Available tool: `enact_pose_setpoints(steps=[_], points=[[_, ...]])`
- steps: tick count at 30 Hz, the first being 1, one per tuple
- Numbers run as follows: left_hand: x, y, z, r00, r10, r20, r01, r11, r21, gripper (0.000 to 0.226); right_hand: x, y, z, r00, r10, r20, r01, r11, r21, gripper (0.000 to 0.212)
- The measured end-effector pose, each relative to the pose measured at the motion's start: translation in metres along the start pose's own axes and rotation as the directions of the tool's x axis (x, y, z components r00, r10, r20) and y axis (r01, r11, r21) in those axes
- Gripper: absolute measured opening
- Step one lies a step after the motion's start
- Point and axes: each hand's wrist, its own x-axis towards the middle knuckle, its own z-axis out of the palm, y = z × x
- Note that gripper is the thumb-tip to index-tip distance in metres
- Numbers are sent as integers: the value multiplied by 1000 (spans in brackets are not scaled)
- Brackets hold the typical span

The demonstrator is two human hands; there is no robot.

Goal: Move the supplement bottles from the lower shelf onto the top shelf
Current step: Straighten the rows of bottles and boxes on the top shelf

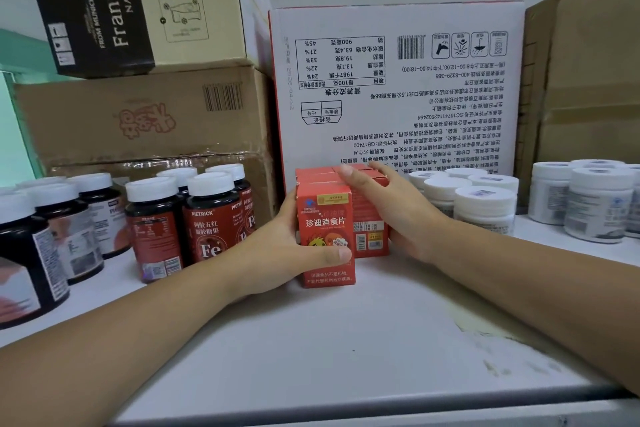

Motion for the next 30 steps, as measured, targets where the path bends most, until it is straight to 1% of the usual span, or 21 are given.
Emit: enact_pose_setpoints(steps=[2,4,7,11,16,20,22,24,25,26,27,28,29,30], points=[[0,0,-1,1000,-6,-4,6,1000,2,88,-3,0,-2,998,-11,60,10,1000,19,108],[1,0,-1,1000,-6,-1,6,1000,12,88,-6,1,-1,996,-10,87,10,1000,2,115],[2,-2,-1,1000,-15,0,15,999,48,92,-7,1,-1,997,-32,71,34,999,-24,111],[5,-5,-4,999,-35,4,35,998,59,95,-8,2,0,998,-41,49,43,999,-32,111],[7,-8,-3,999,-39,-3,39,997,63,91,-5,6,1,998,-65,15,66,996,-68,124],[7,-8,-2,999,-49,-13,49,997,58,90,-4,7,0,998,-54,11,54,997,-62,124],[6,-7,-3,998,-49,-25,50,998,49,93,-4,5,2,999,-46,-5,46,997,-60,115],[4,-3,-3,999,-40,-30,42,997,62,97,-4,-1,5,997,-25,-70,18,995,-101,101],[2,0,-3,999,-28,-39,30,998,61,93,-4,-5,5,993,-19,-115,6,993,-117,99],[1,5,-3,998,-1,-63,5,998,55,83,-3,-10,6,988,-32,-154,11,991,-134,95],[0,10,-3,995,28,-93,-24,999,47,71,-4,-17,8,983,-63,-174,34,986,-165,87],[-2,19,-4,990,63,-126,-59,998,37,66,-7,-26,9,977,-107,-185,68,976,-206,75],[-4,29,-5,982,99,-161,-94,995,41,65,-11,-36,9,971,-146,-187,98,966,-241,61],[-5,38,-9,975,134,-179,-126,991,51,70,-14,-48,8,968,-177,-179,127,957,-261,49]])
